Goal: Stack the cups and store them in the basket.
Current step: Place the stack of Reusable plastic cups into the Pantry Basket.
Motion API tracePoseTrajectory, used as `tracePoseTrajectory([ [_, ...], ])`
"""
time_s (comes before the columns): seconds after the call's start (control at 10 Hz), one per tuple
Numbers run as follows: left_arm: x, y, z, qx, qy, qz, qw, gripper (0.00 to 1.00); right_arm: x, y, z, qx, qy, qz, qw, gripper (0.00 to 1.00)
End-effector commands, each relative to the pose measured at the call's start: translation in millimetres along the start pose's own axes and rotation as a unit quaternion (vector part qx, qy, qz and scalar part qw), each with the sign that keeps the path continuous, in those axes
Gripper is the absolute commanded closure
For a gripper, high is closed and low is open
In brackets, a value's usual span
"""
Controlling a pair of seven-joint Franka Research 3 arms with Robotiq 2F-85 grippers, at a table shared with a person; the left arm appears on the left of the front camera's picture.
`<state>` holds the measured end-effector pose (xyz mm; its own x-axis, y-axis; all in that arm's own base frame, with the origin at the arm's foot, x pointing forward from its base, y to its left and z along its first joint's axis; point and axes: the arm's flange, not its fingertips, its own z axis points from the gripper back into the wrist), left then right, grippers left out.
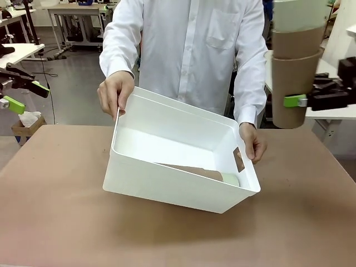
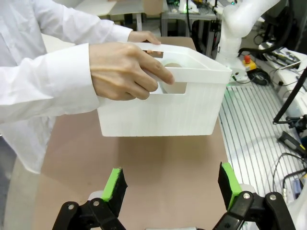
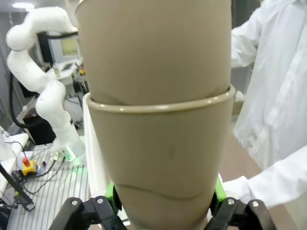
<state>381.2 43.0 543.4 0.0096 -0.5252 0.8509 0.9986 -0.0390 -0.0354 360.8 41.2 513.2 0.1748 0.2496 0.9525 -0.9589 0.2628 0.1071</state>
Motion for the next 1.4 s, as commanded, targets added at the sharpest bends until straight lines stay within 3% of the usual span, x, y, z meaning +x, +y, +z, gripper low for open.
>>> tracePoseTrajectory([
  [0.0, 3.6, -1.1, 1.5, 0.004, -0.001, 0.004, 1.0, 0.0, 28.3, -2.1, -33.7, -0.022, 0.073, -0.015, 0.997, 0.15],
  [0.2, 3.6, -1.1, 1.5, 0.004, -0.001, 0.004, 1.0, 0.0, 52.2, -8.7, -83.6, -0.045, 0.157, -0.013, 0.986, 0.15],
  [0.6, 3.6, -1.1, 1.5, 0.004, -0.001, 0.004, 1.0, 0.0, 53.0, 2.5, -147.7, -0.064, 0.273, 0.001, 0.96, 0.15],
  [1.3, 3.6, -1.1, 1.5, 0.004, -0.001, 0.004, 1.0, 0.0, 8.7, 21.6, -186.5, -0.105, 0.353, 0.054, 0.928, 0.15],
])
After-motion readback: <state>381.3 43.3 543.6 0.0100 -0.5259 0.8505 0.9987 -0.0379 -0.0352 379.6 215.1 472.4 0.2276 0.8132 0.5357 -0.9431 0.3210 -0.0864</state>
